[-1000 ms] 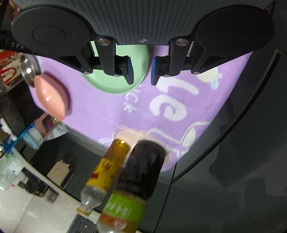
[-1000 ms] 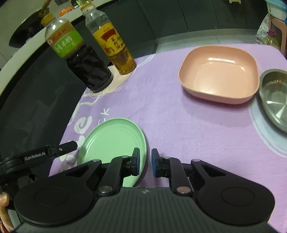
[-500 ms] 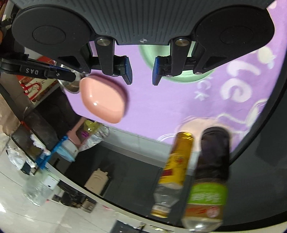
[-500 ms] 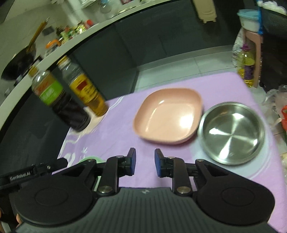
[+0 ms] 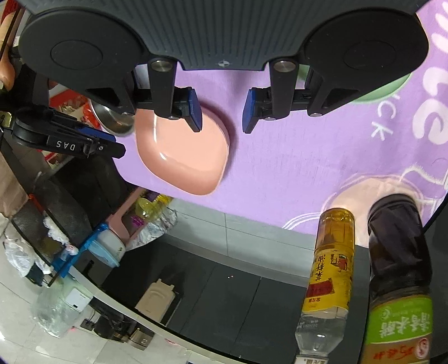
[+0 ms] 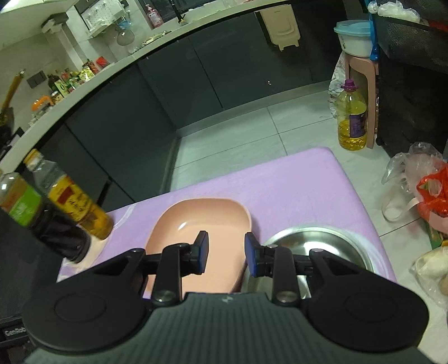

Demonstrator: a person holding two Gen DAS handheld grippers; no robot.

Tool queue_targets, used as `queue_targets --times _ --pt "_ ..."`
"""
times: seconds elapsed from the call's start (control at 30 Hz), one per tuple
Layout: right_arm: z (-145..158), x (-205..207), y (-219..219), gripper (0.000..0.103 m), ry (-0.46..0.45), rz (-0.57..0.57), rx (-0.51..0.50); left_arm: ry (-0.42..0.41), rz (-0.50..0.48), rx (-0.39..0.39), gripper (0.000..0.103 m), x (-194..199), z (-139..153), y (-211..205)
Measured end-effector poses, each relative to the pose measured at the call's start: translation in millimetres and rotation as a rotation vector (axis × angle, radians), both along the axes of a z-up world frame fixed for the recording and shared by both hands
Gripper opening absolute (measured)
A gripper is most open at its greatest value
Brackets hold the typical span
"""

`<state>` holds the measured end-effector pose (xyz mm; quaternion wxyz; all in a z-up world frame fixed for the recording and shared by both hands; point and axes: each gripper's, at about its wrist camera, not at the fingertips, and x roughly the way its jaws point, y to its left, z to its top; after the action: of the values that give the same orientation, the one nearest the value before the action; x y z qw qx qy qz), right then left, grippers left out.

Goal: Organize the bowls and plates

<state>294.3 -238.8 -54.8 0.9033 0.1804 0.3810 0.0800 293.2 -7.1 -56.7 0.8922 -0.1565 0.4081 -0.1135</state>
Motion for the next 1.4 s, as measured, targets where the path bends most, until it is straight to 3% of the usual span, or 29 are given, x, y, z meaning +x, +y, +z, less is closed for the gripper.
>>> queue_targets --times 0.57,0.7,0.8,0.87,1.17,1.4 --pt "-23.2 25.3 -2.4 0.030 0.022 -0.044 -0.016 0.029 -0.015 0.026 0.028 40.2 -32.8 -23.2" --pt "-27.0 26.6 -3.4 0.025 0.029 -0.062 -0.009 0.045 -0.011 0.033 0.025 45.8 -39.0 -27.4" --pt "-27.6 27.1 0.1 0.011 0.033 -0.046 -0.010 0.049 -0.026 0.046 0.013 48.0 -42.6 -30.4" --pt "-26.0 26.7 2.9 0.009 0.023 -0.050 -0.033 0.038 -0.029 0.063 0.011 47.5 -42.3 -31.0" --pt "6.3 -5.0 17.6 0.008 -0.034 0.019 -0.042 -0.052 -0.020 0.082 0.011 4.5 -8.8 -5.4" --pt "33.3 -43.5 57.7 0.010 -0.053 0.138 -0.041 -0.097 0.065 0.051 0.012 -46.1 21.6 49.0"
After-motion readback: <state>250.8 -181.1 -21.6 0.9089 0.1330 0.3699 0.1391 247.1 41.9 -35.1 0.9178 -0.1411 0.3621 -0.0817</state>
